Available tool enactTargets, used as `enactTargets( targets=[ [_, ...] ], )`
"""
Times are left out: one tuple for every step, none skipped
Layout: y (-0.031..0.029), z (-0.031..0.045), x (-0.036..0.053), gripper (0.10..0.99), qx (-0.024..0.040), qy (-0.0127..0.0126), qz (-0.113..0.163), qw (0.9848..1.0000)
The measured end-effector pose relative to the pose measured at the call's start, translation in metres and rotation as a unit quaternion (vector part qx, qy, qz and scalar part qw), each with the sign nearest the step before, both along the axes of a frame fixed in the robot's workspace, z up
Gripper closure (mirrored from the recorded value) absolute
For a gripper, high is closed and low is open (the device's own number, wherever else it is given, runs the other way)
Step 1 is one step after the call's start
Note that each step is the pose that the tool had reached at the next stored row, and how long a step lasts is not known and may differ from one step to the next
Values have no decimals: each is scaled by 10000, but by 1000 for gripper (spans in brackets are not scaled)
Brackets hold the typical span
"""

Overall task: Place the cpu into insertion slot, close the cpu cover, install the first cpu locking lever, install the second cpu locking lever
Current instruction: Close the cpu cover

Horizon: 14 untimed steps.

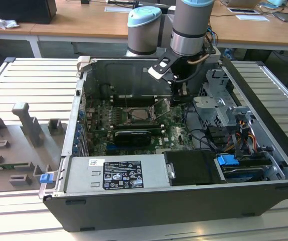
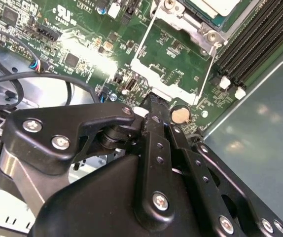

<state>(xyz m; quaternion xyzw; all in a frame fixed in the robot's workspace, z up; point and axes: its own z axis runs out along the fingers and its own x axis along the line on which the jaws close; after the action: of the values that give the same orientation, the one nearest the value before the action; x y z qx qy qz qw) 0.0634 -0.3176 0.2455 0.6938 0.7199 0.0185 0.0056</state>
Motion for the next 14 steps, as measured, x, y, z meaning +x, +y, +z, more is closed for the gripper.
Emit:
enactTargets(
  targets=[
    [1,-1,-12,980,1,0,1,10000],
    [1,-1,-27,980,1,0,2,10000],
    [1,-1,-29,980,1,1,2,10000],
    [1,-1,-29,980,1,0,2,10000],
    [1,-1,-30,980,0,1,2,10000],
    [1,-1,-32,980,0,0,0,10000],
    [1,-1,-34,980,0,1,0,10000],
    [1,-1,-37,980,0,1,1,10000],
    [1,-1,-38,980,0,1,2,10000],
    [1,-1,-39,980,0,1,2,10000],
    [1,-1,-40,980,0,1,2,10000],
    [1,-1,-41,980,0,0,2,10000],
    [1,-1,-43,980,0,1,1,10000],
    [1,-1,-44,980,0,1,1,10000]
  ],
)
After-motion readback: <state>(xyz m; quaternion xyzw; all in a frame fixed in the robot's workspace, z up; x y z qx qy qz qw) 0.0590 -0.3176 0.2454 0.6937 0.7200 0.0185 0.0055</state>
